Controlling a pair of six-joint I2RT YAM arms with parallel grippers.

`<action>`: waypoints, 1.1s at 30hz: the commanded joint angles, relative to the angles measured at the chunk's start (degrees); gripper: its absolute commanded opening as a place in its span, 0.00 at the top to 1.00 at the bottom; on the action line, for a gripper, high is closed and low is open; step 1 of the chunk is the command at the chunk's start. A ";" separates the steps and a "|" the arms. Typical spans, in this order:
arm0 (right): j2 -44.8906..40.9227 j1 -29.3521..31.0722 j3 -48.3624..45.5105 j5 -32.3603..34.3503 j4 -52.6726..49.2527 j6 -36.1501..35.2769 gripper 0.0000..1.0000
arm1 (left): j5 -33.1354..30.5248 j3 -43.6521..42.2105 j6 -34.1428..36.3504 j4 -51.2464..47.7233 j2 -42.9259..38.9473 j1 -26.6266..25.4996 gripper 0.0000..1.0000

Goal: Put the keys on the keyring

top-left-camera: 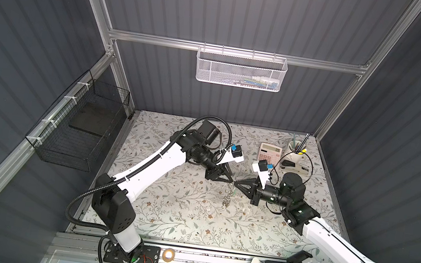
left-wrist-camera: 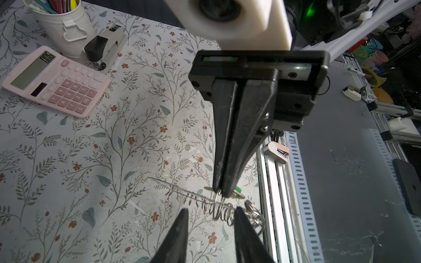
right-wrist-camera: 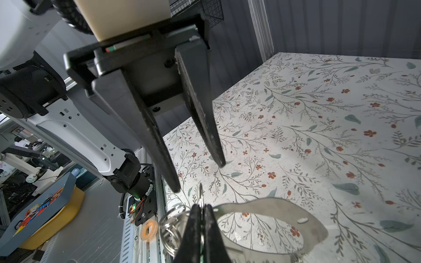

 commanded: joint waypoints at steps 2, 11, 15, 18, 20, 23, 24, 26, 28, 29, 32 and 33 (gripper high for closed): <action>-0.97 0.30 1.97 0.13 0.87 -0.58 1.00 | 0.26 1.95 0.39 -1.87 1.34 -0.55 0.66; -1.22 0.41 2.01 0.26 0.61 -0.62 1.00 | -0.53 2.03 0.35 -2.13 2.44 -1.10 0.75; -1.27 0.40 1.97 0.35 0.45 -0.75 1.00 | -0.95 2.04 0.30 -2.31 2.93 -1.35 0.89; -1.24 0.49 1.97 0.37 0.43 -0.77 1.00 | -1.15 1.66 -0.09 -1.90 3.01 -1.58 0.99; -1.25 0.47 1.97 0.58 0.32 -0.93 1.00 | -1.28 0.94 -1.09 -0.66 2.69 -1.71 1.00; -1.44 0.50 2.04 1.48 -0.04 -0.92 1.00 | -1.52 -1.41 -4.81 3.60 0.99 -1.77 1.00; -1.56 0.49 1.97 1.99 -0.17 -0.93 0.99 | -1.68 -2.35 -5.91 5.07 0.25 -1.79 1.00; -1.92 0.37 1.81 2.83 -0.22 -0.82 0.88 | -1.72 -4.50 -8.62 8.41 -1.28 -1.71 1.00; -2.51 0.33 1.76 3.38 -0.27 -0.64 0.80 | -1.85 -5.94 -9.72 9.92 -2.60 -1.72 1.00; -2.91 0.30 1.54 3.83 -0.27 -0.54 0.75 | -1.72 -6.93 -10.38 11.12 -3.63 -1.80 1.00; -3.97 0.06 1.09 4.86 -0.18 -0.31 0.67 | -1.25 -10.61 -12.89 15.86 -6.99 -1.67 1.00; -4.17 -0.01 0.96 4.99 -0.11 -0.19 0.65 | -1.20 -11.30 -13.71 17.37 -7.83 -1.68 1.00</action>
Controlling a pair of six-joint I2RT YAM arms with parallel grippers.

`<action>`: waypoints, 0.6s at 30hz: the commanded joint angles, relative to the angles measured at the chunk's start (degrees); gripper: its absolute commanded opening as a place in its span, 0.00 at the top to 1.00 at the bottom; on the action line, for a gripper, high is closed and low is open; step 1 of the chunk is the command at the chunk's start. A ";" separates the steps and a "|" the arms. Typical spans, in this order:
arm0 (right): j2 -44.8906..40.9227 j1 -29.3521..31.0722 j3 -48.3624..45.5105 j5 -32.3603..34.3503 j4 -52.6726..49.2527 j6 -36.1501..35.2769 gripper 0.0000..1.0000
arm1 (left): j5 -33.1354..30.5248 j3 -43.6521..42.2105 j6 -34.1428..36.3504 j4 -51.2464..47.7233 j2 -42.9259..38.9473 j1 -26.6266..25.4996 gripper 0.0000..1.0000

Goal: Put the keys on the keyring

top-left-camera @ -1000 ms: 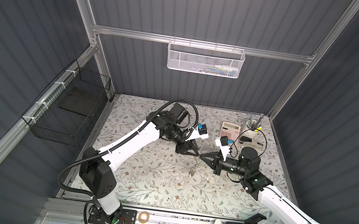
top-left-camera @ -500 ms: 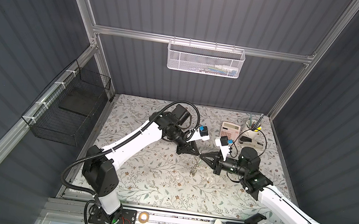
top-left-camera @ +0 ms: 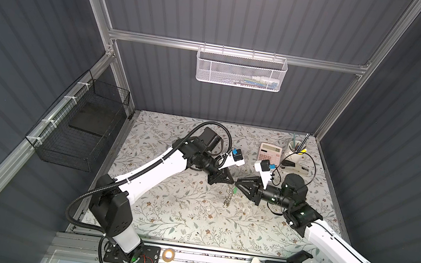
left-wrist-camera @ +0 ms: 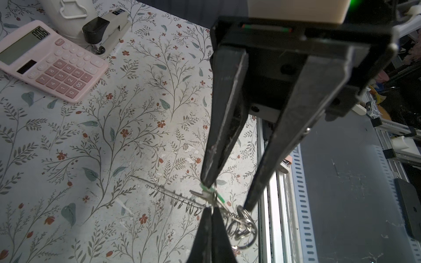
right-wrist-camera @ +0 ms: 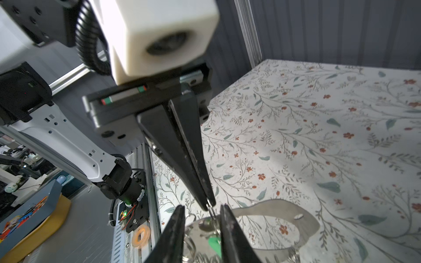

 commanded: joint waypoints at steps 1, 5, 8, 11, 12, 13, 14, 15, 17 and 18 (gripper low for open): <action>-1.15 -0.30 0.84 1.23 1.46 -0.03 0.63 | 0.79 -4.14 -4.64 8.04 -5.00 -0.16 1.00; -1.34 -1.02 0.69 1.54 1.37 0.49 0.57 | 0.36 -9.13 -8.58 15.58 -9.08 -0.19 1.00; -0.84 -1.06 0.66 1.01 1.64 0.60 0.57 | 1.20 -12.41 -11.20 20.69 -11.46 -0.14 1.00; 0.00 -1.03 1.06 -0.34 1.83 0.80 0.58 | 1.33 -15.16 -13.72 24.96 -13.24 -0.17 1.00; 0.21 -0.99 1.14 -0.80 2.02 0.86 0.60 | 1.05 -15.75 -14.37 25.97 -13.66 -0.16 1.00; 0.47 -0.98 1.13 -1.29 2.06 0.94 0.62 | 0.65 -16.40 -15.08 27.01 -14.03 -0.18 1.00; 0.63 -0.99 1.20 -1.79 2.23 0.94 0.65 | 0.22 -16.94 -15.64 28.10 -14.37 -0.09 1.00; 0.72 -1.03 1.27 -2.10 2.27 0.94 0.67 | 0.07 -17.50 -16.33 29.07 -14.58 -0.20 1.00; 0.77 -1.00 1.36 -2.51 2.34 0.93 0.73 | -0.43 -18.63 -17.54 31.13 -15.11 -0.20 1.00; 0.85 -0.98 1.36 -2.72 2.42 0.94 0.76 | -0.44 -19.07 -18.03 31.94 -15.35 -0.14 1.00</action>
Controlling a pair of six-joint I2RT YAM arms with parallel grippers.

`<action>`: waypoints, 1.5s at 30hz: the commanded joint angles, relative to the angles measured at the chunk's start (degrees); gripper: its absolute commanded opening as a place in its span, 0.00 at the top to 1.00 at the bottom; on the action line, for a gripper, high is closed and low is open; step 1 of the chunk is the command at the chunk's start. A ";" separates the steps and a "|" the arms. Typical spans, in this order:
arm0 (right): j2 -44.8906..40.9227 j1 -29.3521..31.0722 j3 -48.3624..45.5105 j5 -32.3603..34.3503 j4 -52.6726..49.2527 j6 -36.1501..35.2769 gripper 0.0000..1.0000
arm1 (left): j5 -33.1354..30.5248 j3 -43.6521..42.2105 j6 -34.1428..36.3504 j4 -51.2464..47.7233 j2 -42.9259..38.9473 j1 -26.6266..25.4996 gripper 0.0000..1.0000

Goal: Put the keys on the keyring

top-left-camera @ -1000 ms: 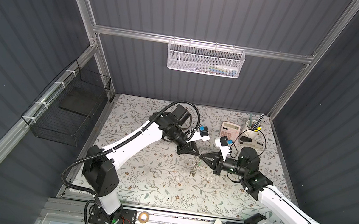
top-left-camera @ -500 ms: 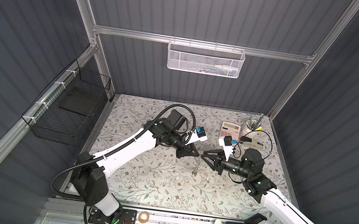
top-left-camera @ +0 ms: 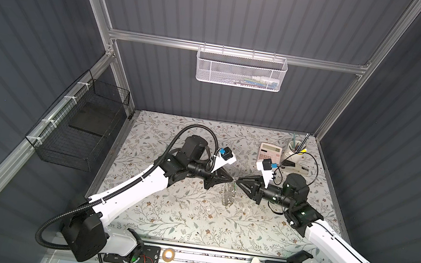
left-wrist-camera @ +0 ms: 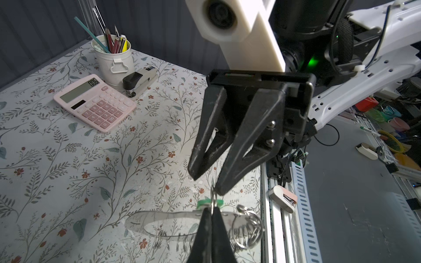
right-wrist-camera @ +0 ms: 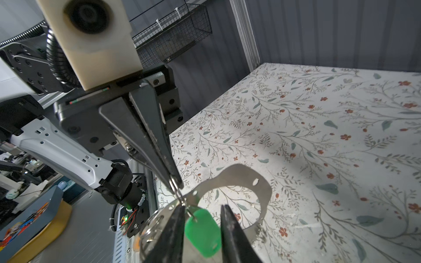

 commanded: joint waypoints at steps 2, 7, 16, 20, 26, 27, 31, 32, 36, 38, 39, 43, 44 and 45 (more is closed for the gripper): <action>0.18 -0.07 1.36 -1.81 1.64 0.32 0.83 | 0.03 -2.09 -4.48 8.08 -2.23 -0.12 1.00; 0.30 -0.08 1.48 -1.92 1.55 0.35 0.97 | -2.01 -5.53 -8.18 14.54 -3.85 -0.16 1.00; 0.79 -0.01 1.77 -2.54 1.46 0.37 1.00 | -4.80 -14.41 -19.53 34.49 -8.07 -0.59 1.00; 1.37 -0.06 1.97 -2.62 1.22 0.22 1.00 | -5.69 -17.12 -23.58 42.45 -8.83 -1.43 1.00; 2.19 0.20 2.36 -2.84 0.79 -0.05 1.00 | -6.21 -18.54 -26.14 49.48 -7.76 -3.68 1.00; 2.39 0.22 2.48 -2.84 0.63 -0.15 1.00 | -6.15 -18.76 -26.63 50.77 -7.42 -3.97 1.00; 3.14 0.52 2.78 -2.85 0.41 -0.16 1.00 | -5.72 -20.40 -29.38 57.56 -5.32 -4.76 1.00; 3.24 0.49 2.93 -2.79 0.41 -0.16 1.00 | -5.58 -20.77 -30.03 59.09 -4.62 -4.97 1.00; 3.52 0.51 2.93 -2.07 0.28 -0.16 1.00 | -5.02 -21.18 -30.84 61.50 -2.67 -5.42 1.00; 3.30 0.50 2.86 -1.79 0.08 -0.16 1.00 | -4.99 -21.36 -30.85 61.87 -2.23 -5.42 1.00; 3.21 0.55 2.77 -1.58 -0.07 -0.15 1.00 | -5.19 -21.48 -30.65 61.78 -2.24 -5.39 1.00; 2.35 0.52 2.63 0.33 -0.80 -0.55 0.92 | -7.05 -22.48 -29.26 60.77 -2.76 -5.43 1.00; 2.25 0.55 2.58 1.12 -1.24 -0.72 0.92 | -7.52 -22.88 -28.96 60.54 -2.84 -5.37 1.00; 2.12 0.47 2.76 2.19 -1.87 -0.92 0.91 | -8.37 -23.39 -28.48 60.48 -2.94 -5.43 1.00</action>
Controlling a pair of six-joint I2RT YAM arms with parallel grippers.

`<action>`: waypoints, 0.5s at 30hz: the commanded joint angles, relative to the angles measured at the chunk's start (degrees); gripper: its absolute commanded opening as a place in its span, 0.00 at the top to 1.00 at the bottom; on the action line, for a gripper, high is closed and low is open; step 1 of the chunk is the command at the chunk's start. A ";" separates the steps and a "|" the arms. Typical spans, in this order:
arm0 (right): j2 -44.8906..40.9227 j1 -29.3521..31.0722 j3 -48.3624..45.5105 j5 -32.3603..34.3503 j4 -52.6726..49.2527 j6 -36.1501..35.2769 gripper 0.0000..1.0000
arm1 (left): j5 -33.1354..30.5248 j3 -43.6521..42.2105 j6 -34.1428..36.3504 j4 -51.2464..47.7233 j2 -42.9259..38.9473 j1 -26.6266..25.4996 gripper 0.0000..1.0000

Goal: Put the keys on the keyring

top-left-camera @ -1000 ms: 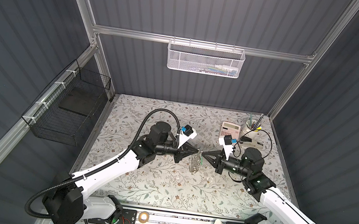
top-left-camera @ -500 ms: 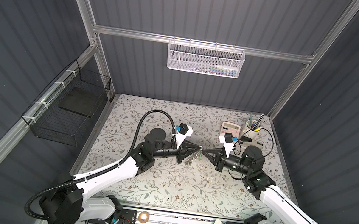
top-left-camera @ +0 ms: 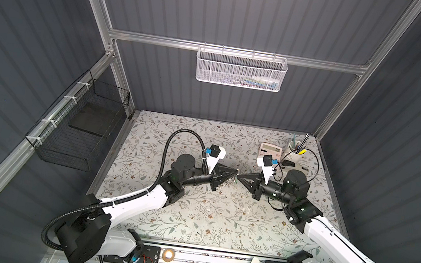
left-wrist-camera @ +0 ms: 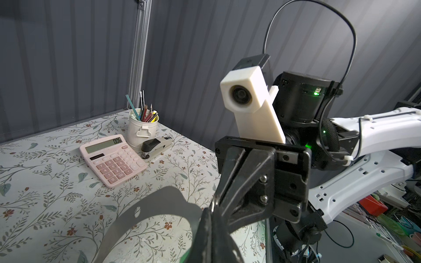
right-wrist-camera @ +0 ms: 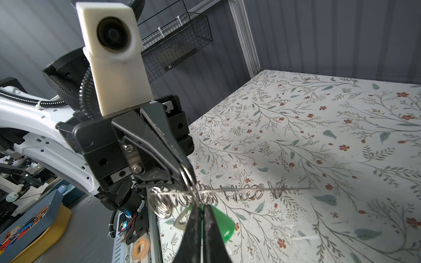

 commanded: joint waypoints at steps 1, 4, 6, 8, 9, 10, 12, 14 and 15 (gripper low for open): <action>-0.11 0.88 0.66 3.44 -3.56 -1.42 0.91 | -0.19 -0.81 1.50 5.08 -0.88 -2.00 1.00; -0.13 0.61 1.16 7.59 -5.83 -1.78 0.87 | -2.82 -2.04 1.93 5.41 -1.29 -2.00 1.00; -0.21 0.23 1.34 10.89 -7.17 -1.56 0.85 | -3.81 -2.36 2.08 5.52 -1.50 -2.00 1.00; -0.28 -0.84 1.30 13.07 -8.10 -0.98 0.83 | -4.52 -2.51 2.30 5.15 -1.59 -2.00 1.00; -0.44 -1.54 1.07 13.67 -8.04 -0.28 0.82 | -4.95 -2.43 2.52 4.76 -1.68 -1.95 1.00; -0.74 -2.27 0.74 14.48 -7.85 0.54 0.80 | -5.23 -2.58 2.71 4.49 -1.77 -2.00 1.00; -1.28 -3.54 0.13 15.59 -7.85 1.49 0.78 | -5.83 -2.85 2.83 4.46 -1.95 -2.00 1.00; -2.06 -4.75 -0.64 16.23 -7.42 2.53 0.74 | -5.95 -3.16 2.94 4.46 -2.03 -2.00 1.00; -2.65 -5.30 -1.06 16.63 -7.08 3.06 0.70 | -6.18 -3.28 3.07 4.54 -2.03 -2.00 1.00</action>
